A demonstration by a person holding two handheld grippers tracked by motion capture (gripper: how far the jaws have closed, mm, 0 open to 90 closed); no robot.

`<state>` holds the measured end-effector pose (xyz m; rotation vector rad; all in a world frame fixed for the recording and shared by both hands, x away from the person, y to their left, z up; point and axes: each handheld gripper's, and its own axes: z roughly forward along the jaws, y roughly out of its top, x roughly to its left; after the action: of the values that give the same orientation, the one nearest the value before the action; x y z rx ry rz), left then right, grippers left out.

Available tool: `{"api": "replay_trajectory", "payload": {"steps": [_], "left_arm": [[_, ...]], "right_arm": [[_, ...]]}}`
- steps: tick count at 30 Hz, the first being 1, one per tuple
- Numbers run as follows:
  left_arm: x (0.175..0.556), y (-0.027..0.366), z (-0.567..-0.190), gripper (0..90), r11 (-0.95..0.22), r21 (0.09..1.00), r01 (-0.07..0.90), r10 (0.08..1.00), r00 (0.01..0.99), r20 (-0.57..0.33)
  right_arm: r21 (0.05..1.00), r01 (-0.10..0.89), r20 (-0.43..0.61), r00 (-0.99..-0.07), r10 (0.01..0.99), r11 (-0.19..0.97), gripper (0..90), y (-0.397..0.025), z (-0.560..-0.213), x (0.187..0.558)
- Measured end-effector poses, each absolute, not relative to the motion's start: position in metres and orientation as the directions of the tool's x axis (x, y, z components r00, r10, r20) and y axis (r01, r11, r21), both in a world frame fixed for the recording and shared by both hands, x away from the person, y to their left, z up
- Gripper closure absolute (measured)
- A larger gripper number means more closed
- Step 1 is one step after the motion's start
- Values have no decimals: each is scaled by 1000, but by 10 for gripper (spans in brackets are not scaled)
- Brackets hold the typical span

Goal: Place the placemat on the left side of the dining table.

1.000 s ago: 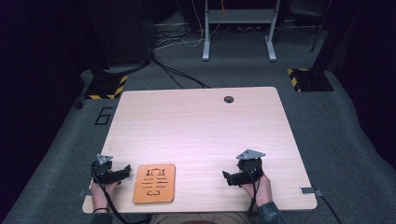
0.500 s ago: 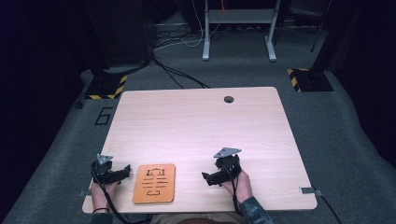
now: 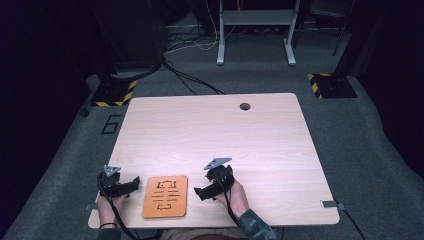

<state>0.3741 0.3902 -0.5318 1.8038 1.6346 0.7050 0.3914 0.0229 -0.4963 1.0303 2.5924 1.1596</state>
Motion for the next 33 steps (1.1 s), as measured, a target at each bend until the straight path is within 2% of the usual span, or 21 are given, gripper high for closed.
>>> {"api": "replay_trajectory", "payload": {"steps": [8,20,33], "left_arm": [[374,390,-532,69,-62,732,678,995,101,-9],[374,390,-532,69,-62,732,678,995,101,-9],[374,390,-532,70,-62,732,678,995,101,-10]], "right_arm": [[672,552,180,-768,614,493,4,50,-503,397],[654,528,137,-787,602,542,0,80,-513,404],[650,499,88,-798,596,573,0,91,-518,405]]}}
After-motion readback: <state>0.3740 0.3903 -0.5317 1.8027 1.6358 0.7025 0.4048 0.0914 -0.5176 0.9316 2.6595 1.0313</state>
